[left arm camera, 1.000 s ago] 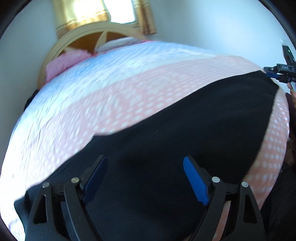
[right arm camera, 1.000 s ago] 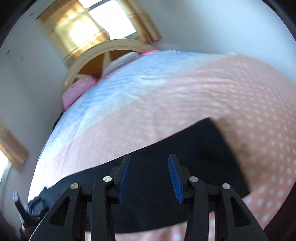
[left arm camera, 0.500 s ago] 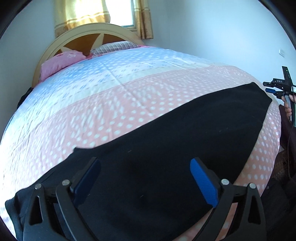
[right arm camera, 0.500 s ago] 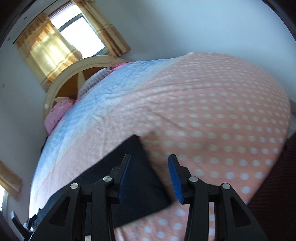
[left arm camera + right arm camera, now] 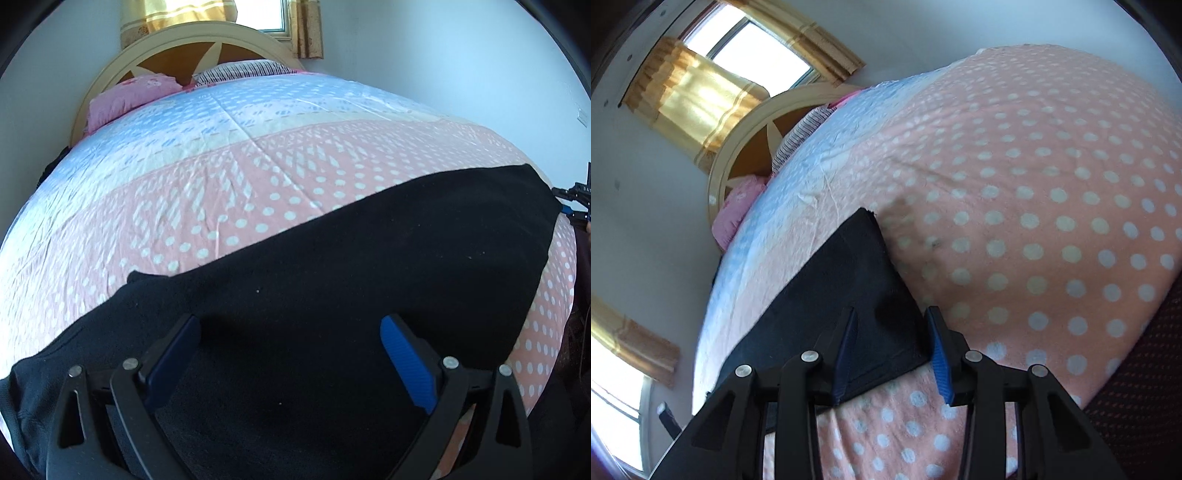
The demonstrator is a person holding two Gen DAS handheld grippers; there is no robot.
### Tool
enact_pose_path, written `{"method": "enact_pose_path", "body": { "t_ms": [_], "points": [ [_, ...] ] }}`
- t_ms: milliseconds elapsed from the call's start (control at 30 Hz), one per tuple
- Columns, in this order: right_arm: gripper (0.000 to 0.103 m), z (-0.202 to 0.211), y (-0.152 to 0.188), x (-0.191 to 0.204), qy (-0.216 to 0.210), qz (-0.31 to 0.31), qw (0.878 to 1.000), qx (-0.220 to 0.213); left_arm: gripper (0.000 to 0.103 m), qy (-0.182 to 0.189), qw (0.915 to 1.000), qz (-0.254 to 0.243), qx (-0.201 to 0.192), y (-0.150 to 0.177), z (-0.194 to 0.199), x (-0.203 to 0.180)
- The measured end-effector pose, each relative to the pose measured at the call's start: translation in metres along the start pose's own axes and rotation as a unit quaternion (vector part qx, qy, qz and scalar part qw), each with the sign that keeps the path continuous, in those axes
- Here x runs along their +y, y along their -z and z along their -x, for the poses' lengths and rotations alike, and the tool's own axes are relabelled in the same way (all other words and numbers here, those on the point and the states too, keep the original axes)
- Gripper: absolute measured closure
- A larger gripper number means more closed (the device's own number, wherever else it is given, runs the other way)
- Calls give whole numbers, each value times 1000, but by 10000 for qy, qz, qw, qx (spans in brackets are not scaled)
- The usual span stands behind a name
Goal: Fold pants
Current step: 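Grasp the black pants' end with the right gripper and lift it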
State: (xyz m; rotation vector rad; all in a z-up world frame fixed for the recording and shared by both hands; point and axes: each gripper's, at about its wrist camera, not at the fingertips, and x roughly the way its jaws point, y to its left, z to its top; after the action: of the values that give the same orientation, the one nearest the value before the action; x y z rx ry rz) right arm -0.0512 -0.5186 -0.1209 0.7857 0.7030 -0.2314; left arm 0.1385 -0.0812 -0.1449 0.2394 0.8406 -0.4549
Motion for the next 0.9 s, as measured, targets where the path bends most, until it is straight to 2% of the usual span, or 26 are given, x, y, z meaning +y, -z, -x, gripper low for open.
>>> {"method": "enact_pose_path", "body": {
  "t_ms": [33,100,133,233,400,533,633,733,900],
  "points": [
    [78,-3,-1,-2,1,-72,10000,20,2,-22,10000,-15,-5,1,0,-1],
    [82,-3,-3,-5,-185,-161,9997,38,2,-45,10000,-29,1,0,-2,-2],
    [88,-4,-2,-4,-261,-147,9995,56,2,-51,10000,-31,-2,1,-2,-3],
    [88,-7,1,7,-264,55,9996,62,2,-28,10000,6,4,0,-1,-2],
    [90,-13,-2,18,-93,150,9998,-58,2,377,9993,-28,-81,-5,10,-13],
    [91,-1,-5,25,-10,174,9992,-356,2,717,9973,-128,-117,-14,14,-24],
    [91,14,-8,52,13,537,9965,-641,2,998,9950,6,-73,-22,11,-25],
    [91,27,-3,97,21,1184,9891,-880,2,1201,9927,101,-90,-29,10,-26],
    [91,25,23,179,-135,2359,9674,-908,2,1690,9851,262,-184,-43,4,-36]
  ]
}}
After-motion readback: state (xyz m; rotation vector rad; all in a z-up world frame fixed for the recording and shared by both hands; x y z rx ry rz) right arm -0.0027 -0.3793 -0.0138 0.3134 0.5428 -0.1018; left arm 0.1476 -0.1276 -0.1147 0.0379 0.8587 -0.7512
